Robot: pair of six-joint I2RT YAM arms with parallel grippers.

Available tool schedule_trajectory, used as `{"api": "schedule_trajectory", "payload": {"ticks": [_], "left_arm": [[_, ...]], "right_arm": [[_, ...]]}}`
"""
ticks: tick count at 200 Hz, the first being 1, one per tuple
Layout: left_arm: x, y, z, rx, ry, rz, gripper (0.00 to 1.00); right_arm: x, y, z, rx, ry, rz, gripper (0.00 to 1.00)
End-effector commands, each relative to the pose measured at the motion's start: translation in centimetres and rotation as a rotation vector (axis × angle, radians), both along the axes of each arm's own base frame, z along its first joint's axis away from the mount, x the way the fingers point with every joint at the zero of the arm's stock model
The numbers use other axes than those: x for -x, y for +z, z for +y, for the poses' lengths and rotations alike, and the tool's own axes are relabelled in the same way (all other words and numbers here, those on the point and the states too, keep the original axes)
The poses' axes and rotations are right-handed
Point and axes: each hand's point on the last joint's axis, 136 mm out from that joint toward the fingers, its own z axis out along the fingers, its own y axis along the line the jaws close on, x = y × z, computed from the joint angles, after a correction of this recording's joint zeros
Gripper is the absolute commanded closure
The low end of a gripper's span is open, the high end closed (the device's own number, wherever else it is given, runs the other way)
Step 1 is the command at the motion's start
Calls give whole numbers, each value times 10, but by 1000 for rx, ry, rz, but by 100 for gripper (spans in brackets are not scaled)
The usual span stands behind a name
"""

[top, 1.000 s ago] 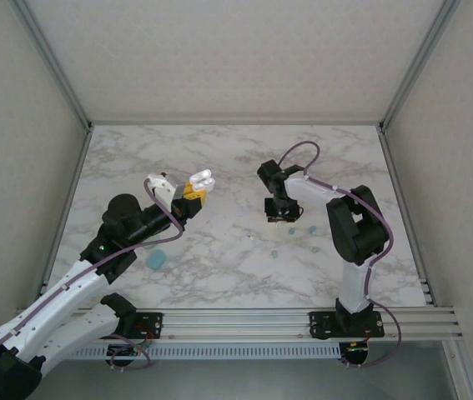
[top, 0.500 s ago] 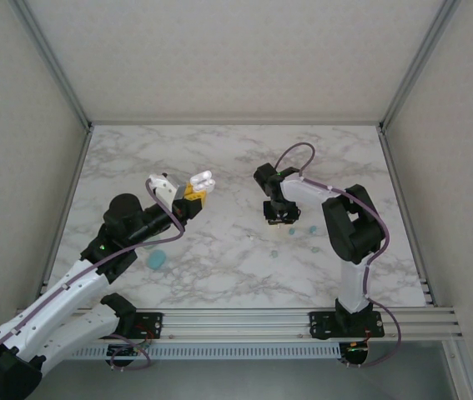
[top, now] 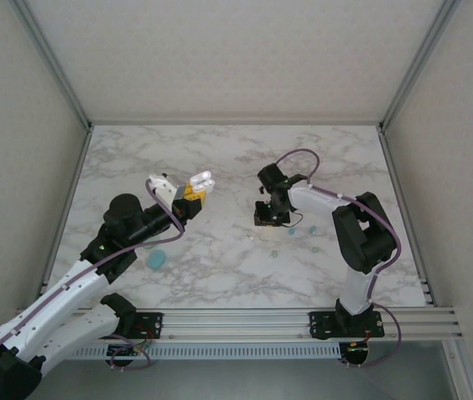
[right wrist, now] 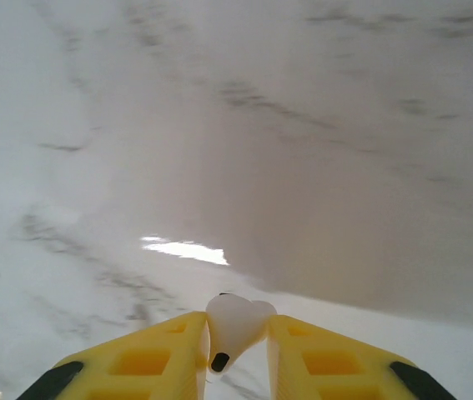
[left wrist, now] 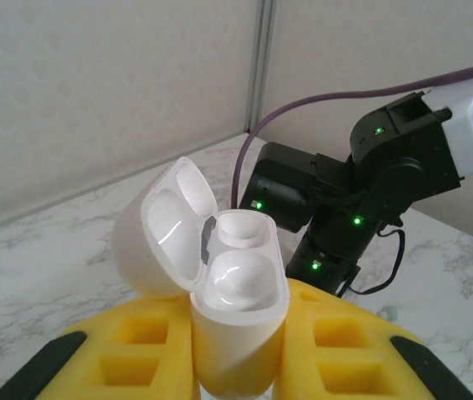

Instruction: Insert the wireless bluetooth earbuds into the charging case

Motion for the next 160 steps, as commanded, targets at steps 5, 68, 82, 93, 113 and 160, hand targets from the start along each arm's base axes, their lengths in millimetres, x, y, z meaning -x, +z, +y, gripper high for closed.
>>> {"api": "schedule_trajectory", "payload": {"ticks": [5,68,82,93,113,160], "left_arm": [[4,24,3,39,8,-44,83],[2,22,2,36,11,-37,83],[2,22,2,36,10,-37,83],[1,22,2,35,12,-35,82],[1,21,2,35,13,-34,82],[0,20,2,35,18,-34,82]], "right_arm": [[5,1,29,-188,73,29,74],[6,-23,0,-145,15,74,73],[5,-24,-8,-102,-1,64,72],[5,-22,-8,-113,2,61,72],[4,-16,-7,-118,-31,69,70],[-5,17,-5,-131,-134,5,63]]}}
